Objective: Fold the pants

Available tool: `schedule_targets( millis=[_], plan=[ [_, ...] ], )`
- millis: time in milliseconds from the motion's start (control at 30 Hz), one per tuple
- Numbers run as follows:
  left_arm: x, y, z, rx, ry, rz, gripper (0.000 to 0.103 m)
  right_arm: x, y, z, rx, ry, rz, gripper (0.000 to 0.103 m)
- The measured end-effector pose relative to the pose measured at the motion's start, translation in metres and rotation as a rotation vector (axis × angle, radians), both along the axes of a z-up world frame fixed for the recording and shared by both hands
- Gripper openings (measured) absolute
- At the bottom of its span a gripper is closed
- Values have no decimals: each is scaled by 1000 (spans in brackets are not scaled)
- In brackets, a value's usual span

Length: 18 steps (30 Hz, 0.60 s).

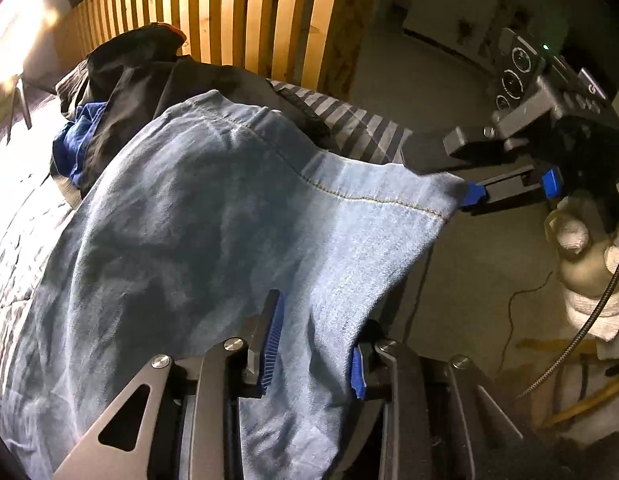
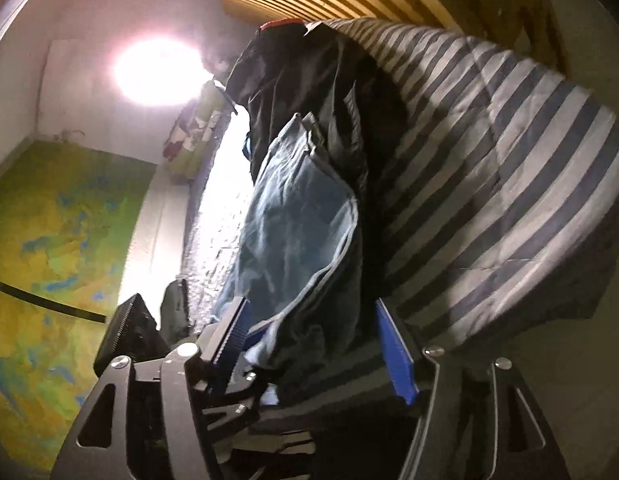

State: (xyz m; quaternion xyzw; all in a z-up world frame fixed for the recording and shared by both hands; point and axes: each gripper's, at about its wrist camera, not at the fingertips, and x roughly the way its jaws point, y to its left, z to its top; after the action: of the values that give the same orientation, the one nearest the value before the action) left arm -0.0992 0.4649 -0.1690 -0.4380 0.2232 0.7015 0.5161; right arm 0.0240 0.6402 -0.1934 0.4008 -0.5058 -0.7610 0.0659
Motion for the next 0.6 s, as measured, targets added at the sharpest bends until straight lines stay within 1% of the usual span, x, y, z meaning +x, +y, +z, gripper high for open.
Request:
schedule_targets(
  millis=[67,167,300,367,400,433,467,533,567,600],
  plan=[
    [1,-1,0,3,-7,-6,31,-7,-3,-2,-28,5,5,67],
    [0,-2,1,0,-14,-4,31,-21,-9,-6,-50,4,36,67],
    [1,-6,3,8,-25,1,31,-43,-24,-20,-87,-24,97,67],
    [8,-8,3,0,-40,-10,32,-51,-29,-25,-72,-40,91,65],
    [11,-13,6,-13,-42,-25,35,-53,-32,-24,-44,-47,88,46],
    [12,-21,11,-23,-38,-30,45,-55,-34,-22,-5,-64,89,20],
    [13,-30,16,-22,-31,-31,50,-55,-36,-18,24,-71,95,14],
    [11,-70,37,4,2,-6,51,-51,-40,1,90,-49,104,12],
    [8,-92,46,10,18,23,51,-46,-42,15,130,-21,108,11],
    [1,-128,58,20,40,86,51,-39,-42,33,177,22,103,11]
  ],
)
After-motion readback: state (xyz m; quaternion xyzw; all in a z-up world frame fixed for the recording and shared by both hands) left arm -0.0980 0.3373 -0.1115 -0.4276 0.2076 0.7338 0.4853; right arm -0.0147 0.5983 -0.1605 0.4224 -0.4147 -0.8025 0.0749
